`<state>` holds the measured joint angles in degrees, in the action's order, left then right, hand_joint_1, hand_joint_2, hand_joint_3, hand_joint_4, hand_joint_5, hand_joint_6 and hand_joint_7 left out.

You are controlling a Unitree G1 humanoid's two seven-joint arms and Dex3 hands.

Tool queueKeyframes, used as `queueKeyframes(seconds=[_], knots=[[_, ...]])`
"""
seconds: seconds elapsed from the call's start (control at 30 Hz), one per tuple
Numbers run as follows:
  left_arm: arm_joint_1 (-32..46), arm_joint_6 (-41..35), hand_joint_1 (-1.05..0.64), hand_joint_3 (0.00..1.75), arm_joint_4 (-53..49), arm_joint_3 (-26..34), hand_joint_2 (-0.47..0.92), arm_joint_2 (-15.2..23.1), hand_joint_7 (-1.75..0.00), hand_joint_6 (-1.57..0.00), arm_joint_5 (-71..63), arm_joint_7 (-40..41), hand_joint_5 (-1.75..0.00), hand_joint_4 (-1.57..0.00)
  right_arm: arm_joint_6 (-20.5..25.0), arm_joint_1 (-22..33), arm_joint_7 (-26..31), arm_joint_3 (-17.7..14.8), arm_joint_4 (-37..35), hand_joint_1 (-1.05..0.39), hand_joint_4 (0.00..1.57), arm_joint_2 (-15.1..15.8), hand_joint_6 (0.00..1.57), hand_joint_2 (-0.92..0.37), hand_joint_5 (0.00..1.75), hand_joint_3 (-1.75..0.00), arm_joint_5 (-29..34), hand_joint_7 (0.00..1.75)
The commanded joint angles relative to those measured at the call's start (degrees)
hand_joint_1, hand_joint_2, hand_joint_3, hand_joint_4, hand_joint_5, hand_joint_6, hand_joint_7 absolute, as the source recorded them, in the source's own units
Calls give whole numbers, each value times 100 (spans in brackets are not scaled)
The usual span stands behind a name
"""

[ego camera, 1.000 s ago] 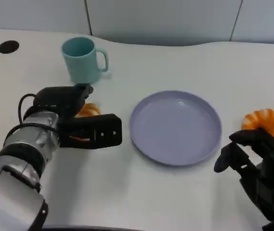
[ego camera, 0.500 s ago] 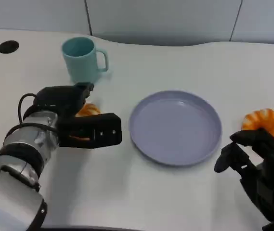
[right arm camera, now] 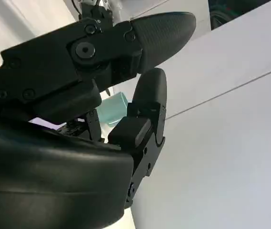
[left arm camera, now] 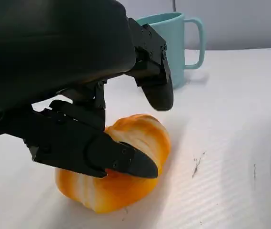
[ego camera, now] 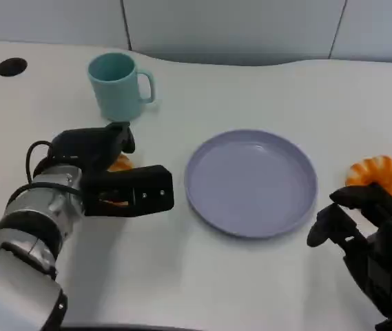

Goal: Grasp the bread from the table and place it into the plate.

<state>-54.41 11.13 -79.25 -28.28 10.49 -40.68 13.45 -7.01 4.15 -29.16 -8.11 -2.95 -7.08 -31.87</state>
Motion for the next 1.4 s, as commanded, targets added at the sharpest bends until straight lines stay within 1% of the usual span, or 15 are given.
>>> queueKeyframes(seconds=[0.03, 0.37, 0.5, 0.57, 0.67, 0.7, 0.77, 0.8, 0.9, 0.97, 1.23, 1.27, 1.3, 1.33, 1.4], knots=[[35, -44, -38, 0, -18, 13, 91, 45, -116, -52, 6, -1, -142, -43, -3, 17, 30, -10, 26, -56, 61, 43, 77, -92, 171, -13, 3, 91], [30, -44, -38, 0, -22, -22, 91, 41, -115, -54, -24, -24, -146, -44, -20, -29, 24, -18, -22, -56, 60, 61, 76, -92, 174, -13, 9, 95], [18, -68, -36, 0, -26, -108, 92, 41, -148, -41, -105, 16, -173, -39, -59, -64, -36, -36, -81, -56, 60, 68, 75, -92, 174, -13, -18, 96], [9, -99, -36, 1, -27, -175, 92, 37, -136, -52, -174, 67, -165, -50, -73, -69, -45, -44, -90, -56, 59, 69, 74, -92, 174, -14, -16, 96], [-2, -154, -31, 3, -31, -247, 92, 19, -84, -84, -270, 112, -126, -76, -78, -69, -32, -57, -90, -56, 60, 63, 74, -92, 174, -14, -9, 97], [3, -138, -26, 3, -32, -246, 92, 16, -84, -86, -265, 120, -132, -76, -75, -71, -31, -60, -88, -56, 59, 62, 74, -92, 174, -14, -11, 97], [21, -65, -18, 1, -31, -230, 91, 20, -111, -76, -237, 122, -151, -70, -91, -70, -31, -70, -102, -56, 60, 53, 74, -92, 173, -13, -9, 97], [22, -50, -16, 1, -31, -230, 91, 20, -106, -75, -231, 112, -152, -69, -91, -71, -31, -76, -108, -56, 60, 52, 74, -92, 173, -13, -14, 97], [14, -60, -15, 0, -33, -236, 89, 11, -33, -98, -236, 102, -132, -76, -42, -72, -42, -83, -97, -57, 60, 66, 74, -92, 172, -13, -47, 97], [14, -53, -13, 0, -33, -226, 89, 5, -19, -106, -225, 101, -131, -77, -34, -79, -52, -91, -105, -56, 60, 82, 74, -92, 172, -13, -52, 96], [25, 9, -12, 0, -31, -208, 90, 7, -12, -116, -204, 128, -132, -78, -35, -112, -81, -118, -170, -55, 61, 105, 75, -92, 171, -13, -73, 95], [32, 19, -12, 0, -30, -217, 90, 9, -29, -113, -212, 162, -148, -72, -45, -113, -89, -117, -176, -56, 61, 106, 75, -92, 171, -13, -70, 94], [24, 1, -11, 0, -32, -226, 89, 8, -67, -97, -219, 133, -158, -70, -61, -117, -110, -117, -189, -56, 61, 108, 75, -92, 171, -12, -70, 94], [17, -14, -13, 0, -34, -231, 90, 7, -57, -87, -223, 107, -133, -75, -72, -120, -127, -118, -199, -55, 61, 109, 75, -92, 171, -13, -70, 94], [20, -9, -13, 0, -33, -238, 90, 6, -25, -101, -230, 120, -119, -81, -43, -98, -116, -119, -173, -56, 61, 105, 76, -92, 171, -13, -80, 94]])
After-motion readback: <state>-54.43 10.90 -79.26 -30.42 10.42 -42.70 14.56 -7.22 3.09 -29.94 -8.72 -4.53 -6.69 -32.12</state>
